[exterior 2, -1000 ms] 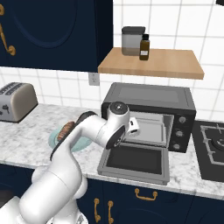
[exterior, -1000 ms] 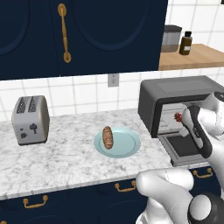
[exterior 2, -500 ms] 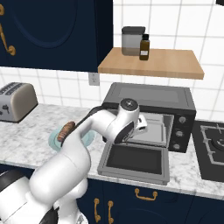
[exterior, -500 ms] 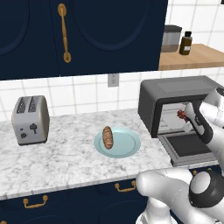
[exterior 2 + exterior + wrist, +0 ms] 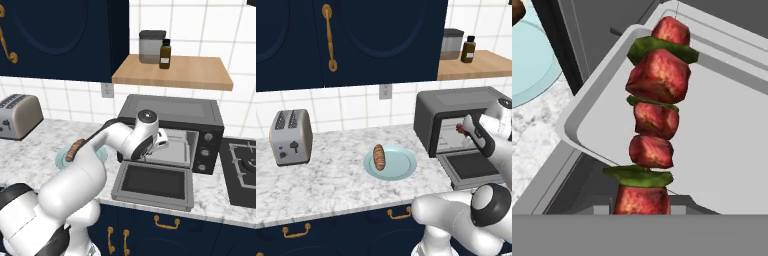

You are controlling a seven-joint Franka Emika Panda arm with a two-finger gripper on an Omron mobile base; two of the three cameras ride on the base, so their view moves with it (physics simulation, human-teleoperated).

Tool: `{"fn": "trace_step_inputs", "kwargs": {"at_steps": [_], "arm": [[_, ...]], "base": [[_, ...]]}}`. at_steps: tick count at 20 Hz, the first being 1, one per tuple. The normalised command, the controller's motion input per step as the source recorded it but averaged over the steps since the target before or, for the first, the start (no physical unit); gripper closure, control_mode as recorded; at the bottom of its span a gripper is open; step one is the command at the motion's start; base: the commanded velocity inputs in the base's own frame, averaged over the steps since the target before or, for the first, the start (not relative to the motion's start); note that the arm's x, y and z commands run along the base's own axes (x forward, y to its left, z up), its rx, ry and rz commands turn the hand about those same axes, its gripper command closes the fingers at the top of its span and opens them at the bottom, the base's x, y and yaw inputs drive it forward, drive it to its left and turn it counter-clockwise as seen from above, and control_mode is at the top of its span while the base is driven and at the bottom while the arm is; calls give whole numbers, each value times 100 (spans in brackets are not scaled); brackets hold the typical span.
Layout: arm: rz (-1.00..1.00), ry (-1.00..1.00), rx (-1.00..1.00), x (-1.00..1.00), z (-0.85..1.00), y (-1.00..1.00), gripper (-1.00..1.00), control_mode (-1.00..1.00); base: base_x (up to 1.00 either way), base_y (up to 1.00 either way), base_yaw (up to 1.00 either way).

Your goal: Pick up the kebab skewer and baguette bread, and place them inside the toaster oven. Close the toaster oven door and start by setting the timer.

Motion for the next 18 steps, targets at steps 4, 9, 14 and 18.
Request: {"fn": "trace_step_inputs", "kwargs": {"at_steps": [4, 9, 14, 18], "arm": [[0, -4, 0, 34, -5, 2, 100, -100], [0, 0, 0, 37, -8, 0, 100, -100], [0, 0, 0, 6, -28, 0, 100, -100], [0, 0, 0, 0, -19, 0, 100, -100]], "base": [[0, 0, 0], [0, 0, 0], [0, 0, 0], [0, 0, 0]]}}
